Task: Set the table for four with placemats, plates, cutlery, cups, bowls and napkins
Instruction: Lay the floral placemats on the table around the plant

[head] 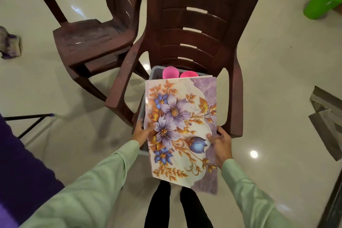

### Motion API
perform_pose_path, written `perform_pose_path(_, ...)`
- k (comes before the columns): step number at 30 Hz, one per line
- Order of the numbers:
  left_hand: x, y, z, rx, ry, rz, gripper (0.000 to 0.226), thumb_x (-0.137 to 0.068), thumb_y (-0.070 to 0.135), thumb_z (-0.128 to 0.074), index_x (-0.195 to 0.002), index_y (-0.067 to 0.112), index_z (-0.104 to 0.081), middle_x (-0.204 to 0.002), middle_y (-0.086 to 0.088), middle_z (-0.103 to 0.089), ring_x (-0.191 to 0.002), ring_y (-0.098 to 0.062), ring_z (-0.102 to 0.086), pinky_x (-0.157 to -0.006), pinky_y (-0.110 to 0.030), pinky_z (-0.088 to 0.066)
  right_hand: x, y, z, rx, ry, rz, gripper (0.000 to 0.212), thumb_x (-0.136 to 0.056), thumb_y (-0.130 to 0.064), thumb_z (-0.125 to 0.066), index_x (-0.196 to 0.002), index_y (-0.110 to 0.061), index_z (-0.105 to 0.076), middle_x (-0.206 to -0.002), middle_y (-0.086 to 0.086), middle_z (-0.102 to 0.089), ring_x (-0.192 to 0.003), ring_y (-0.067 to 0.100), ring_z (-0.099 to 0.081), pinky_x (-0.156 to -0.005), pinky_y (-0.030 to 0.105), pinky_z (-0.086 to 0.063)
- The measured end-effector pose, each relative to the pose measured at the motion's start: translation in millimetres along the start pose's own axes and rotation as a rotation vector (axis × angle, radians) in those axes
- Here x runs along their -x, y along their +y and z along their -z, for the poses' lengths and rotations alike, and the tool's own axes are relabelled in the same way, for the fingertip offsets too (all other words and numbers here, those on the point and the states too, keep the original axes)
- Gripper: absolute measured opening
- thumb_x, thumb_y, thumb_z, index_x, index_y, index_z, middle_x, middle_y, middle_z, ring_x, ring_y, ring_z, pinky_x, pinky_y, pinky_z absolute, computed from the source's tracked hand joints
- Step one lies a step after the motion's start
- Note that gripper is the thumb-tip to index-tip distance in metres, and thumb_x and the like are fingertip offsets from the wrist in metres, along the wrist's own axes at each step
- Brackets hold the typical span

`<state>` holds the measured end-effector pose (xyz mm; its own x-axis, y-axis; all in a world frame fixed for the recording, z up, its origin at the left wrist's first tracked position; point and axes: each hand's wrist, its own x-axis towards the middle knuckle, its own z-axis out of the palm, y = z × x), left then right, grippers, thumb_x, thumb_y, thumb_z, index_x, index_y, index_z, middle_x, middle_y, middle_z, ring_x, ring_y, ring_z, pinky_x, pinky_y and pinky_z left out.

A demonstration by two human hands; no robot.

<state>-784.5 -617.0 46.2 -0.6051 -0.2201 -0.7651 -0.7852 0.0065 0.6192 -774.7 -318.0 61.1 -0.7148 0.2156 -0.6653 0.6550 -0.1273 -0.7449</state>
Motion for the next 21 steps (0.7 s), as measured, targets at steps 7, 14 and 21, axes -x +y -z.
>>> perform_pose_path(7,64.8,26.7,18.1,0.245,0.079,-0.205,0.030,-0.082,-0.003,-0.071,-0.106,0.009,-0.058,-0.091,-0.007,-0.067,-0.084,-0.026,-0.063,-0.060,-0.019,-0.055,36.8,-67.6,1.1,0.082,-0.119,0.144,0.033,-0.089,0.008,-0.060,-0.104,-0.020,-0.069,-0.105,0.009,-0.072,-0.100,0.032,-0.067,-0.094,0.058,-0.051)
perform_pose_path(14,157.1,40.8,50.9,0.328,0.294,-0.447,0.045,-0.068,0.044,-0.073,-0.104,0.024,-0.056,-0.104,-0.005,-0.070,-0.093,-0.021,-0.067,-0.083,-0.039,-0.055,89.1,-134.4,-35.0,0.209,-0.358,0.326,0.031,-0.093,0.009,-0.052,-0.120,-0.004,-0.060,-0.107,0.007,-0.070,-0.098,0.023,-0.066,-0.080,0.031,-0.057)
perform_pose_path(21,255.0,31.7,91.2,0.476,0.600,-0.501,0.030,-0.084,0.015,-0.069,-0.109,0.014,-0.052,-0.099,-0.002,-0.066,-0.088,-0.018,-0.066,-0.076,-0.031,-0.053,137.0,-178.8,-109.8,0.533,-0.628,0.541,0.051,-0.094,-0.008,-0.058,-0.143,-0.010,-0.044,-0.143,0.006,-0.051,-0.131,0.023,-0.047,-0.110,0.041,-0.041)
